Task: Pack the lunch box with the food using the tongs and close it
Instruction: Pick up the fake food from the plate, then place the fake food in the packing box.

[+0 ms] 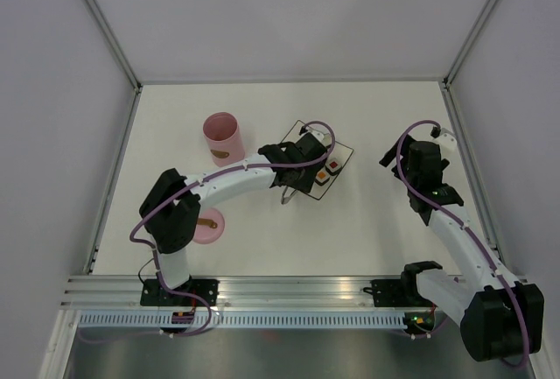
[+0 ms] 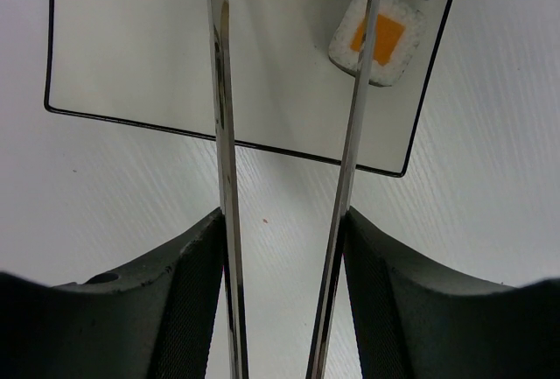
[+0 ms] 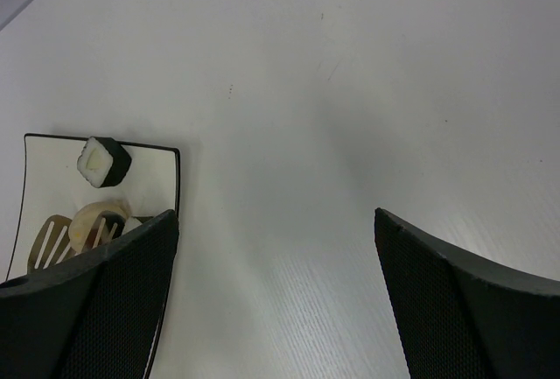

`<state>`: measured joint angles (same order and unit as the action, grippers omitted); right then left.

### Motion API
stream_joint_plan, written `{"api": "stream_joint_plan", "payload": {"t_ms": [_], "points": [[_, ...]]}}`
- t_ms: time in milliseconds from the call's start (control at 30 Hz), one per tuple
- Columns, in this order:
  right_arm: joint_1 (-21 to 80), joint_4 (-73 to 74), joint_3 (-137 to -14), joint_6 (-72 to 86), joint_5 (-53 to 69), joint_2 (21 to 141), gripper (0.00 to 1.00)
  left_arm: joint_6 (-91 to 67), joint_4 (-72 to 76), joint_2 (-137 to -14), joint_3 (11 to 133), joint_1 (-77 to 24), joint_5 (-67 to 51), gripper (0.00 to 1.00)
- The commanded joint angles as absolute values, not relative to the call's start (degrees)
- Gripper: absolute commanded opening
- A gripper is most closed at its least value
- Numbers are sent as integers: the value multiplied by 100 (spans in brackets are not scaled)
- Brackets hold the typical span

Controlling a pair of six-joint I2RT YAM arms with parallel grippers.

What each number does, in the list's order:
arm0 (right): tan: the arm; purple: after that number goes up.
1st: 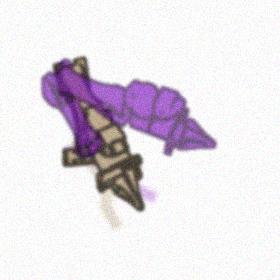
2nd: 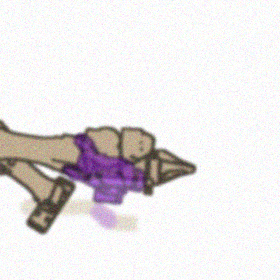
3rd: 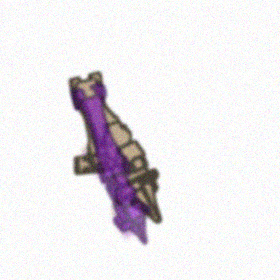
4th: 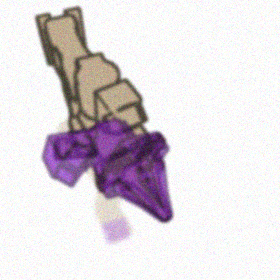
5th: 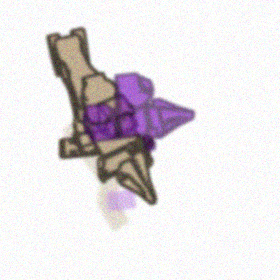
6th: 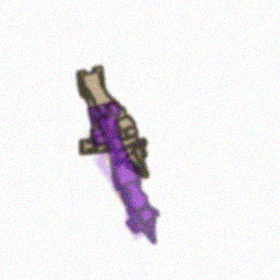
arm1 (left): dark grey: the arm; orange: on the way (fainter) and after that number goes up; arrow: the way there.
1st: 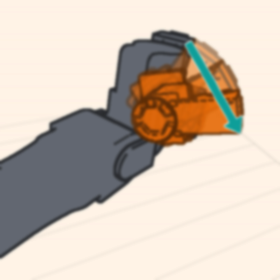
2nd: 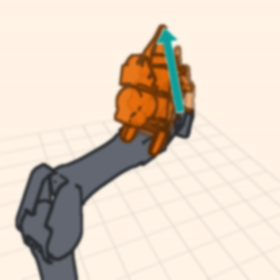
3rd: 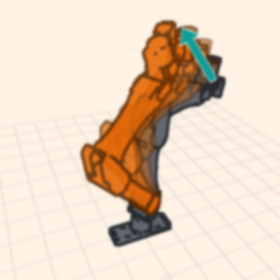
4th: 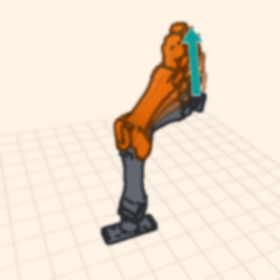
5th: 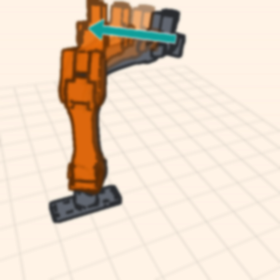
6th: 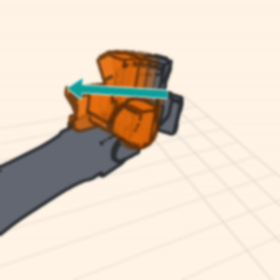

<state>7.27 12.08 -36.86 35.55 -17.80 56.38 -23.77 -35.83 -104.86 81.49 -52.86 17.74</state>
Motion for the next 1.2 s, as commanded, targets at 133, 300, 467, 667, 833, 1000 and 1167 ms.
{"api": "stream_joint_plan", "payload": {"t_ms": [133,300,467,667,833,1000,1167], "points": [[721,1230,-3823,3507,-1758,5669,98,-2434,-3366,-10363,8376,-5326,1485,59],[721,1195,-3806,3533,-1731,5687,98,-2435,-3366,-10459,8367,-5326,1564,52],[721,1248,-3806,3516,-1775,5660,98,-2435,-3366,-10433,8394,-5326,1757,26],[721,1309,-3806,3489,-1837,5599,98,-2162,-3831,-9584,8455,-5274,2609,20],[721,1248,-3753,3533,-1776,5642,98,-1960,-4122,-8413,8438,-5098,2970,19],[721,1125,-3700,3568,-1696,5748,98,-2109,-4604,-7403,8297,-4668,3761,19],[721,1046,-3683,3586,-1591,5818,98,-2241,-4773,-6865,7832,-3615,3455,20]]}}
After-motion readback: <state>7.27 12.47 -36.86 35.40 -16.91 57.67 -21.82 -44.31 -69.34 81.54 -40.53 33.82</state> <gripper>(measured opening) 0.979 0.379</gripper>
